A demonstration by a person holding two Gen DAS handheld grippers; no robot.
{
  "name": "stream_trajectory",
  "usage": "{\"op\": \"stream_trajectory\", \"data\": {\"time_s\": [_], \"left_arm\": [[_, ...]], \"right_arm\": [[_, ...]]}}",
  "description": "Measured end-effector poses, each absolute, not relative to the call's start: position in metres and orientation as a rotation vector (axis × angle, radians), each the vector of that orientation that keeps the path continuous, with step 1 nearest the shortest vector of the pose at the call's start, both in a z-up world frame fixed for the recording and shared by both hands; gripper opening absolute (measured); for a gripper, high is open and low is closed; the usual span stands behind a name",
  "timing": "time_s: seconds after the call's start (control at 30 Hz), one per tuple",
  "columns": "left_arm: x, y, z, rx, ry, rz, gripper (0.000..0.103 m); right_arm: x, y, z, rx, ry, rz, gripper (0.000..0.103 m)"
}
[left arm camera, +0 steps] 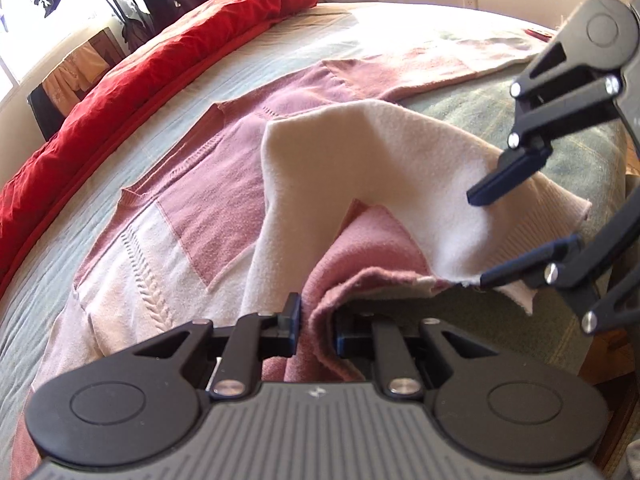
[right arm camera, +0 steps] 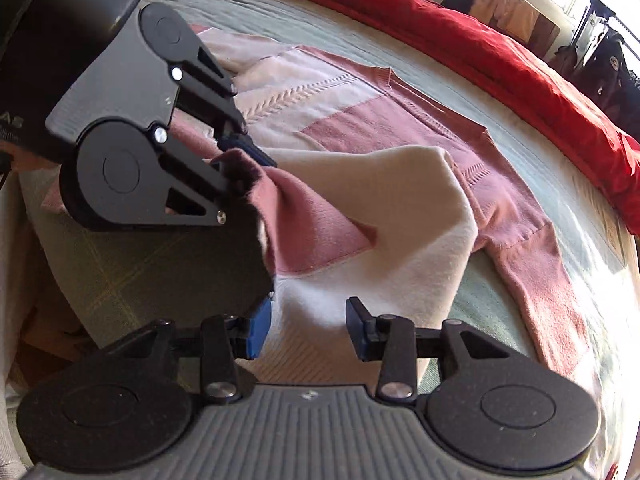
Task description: Fold clothes
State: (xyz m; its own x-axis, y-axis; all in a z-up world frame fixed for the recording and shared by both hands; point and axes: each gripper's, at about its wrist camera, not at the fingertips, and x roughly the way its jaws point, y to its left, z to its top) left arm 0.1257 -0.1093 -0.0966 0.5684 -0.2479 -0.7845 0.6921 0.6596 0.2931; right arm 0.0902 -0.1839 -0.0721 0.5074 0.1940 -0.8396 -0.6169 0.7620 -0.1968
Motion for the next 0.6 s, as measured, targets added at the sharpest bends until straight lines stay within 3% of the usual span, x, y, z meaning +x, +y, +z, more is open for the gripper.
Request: {"op": "stream_trajectory", "data": {"time_s": [0.07,0.27,0.33,0.37,0.4,0.6], "left_arm": [[0.128,-0.108,-0.097,0.629,0.789,-0.599,0.015],[0.13,-0.101,-0.1,0.577,0.802,-0.609,0.015],[0.129,-0.099,-0.1,0.557,0.808,-0.622,0.015],[0.128,-0.098,-0.1,0.554,0.806,-0.634,0.015],[0.126,-0.097,-0.099,0.558,0.804,-0.652,0.015],[0.113,-0.089,-0.086,0.616,0.776,-0.789,0.015]], "right_arm": [[0.086,-0.175,-0.078,-0.547,0.913,0.524,0.054],[0.087,-0.152,-0.097,-0.681,0.885,0.457,0.054],[0.091,-0.146,-0.104,-0.716,0.905,0.439,0.044],[0.092,-0.144,-0.106,-0.742,0.918,0.442,0.013],[0.092,-0.142,-0.107,-0.773,0.929,0.447,0.009],[0.086,-0.151,-0.071,-0.858,0.988,0.602,0.009]]}}
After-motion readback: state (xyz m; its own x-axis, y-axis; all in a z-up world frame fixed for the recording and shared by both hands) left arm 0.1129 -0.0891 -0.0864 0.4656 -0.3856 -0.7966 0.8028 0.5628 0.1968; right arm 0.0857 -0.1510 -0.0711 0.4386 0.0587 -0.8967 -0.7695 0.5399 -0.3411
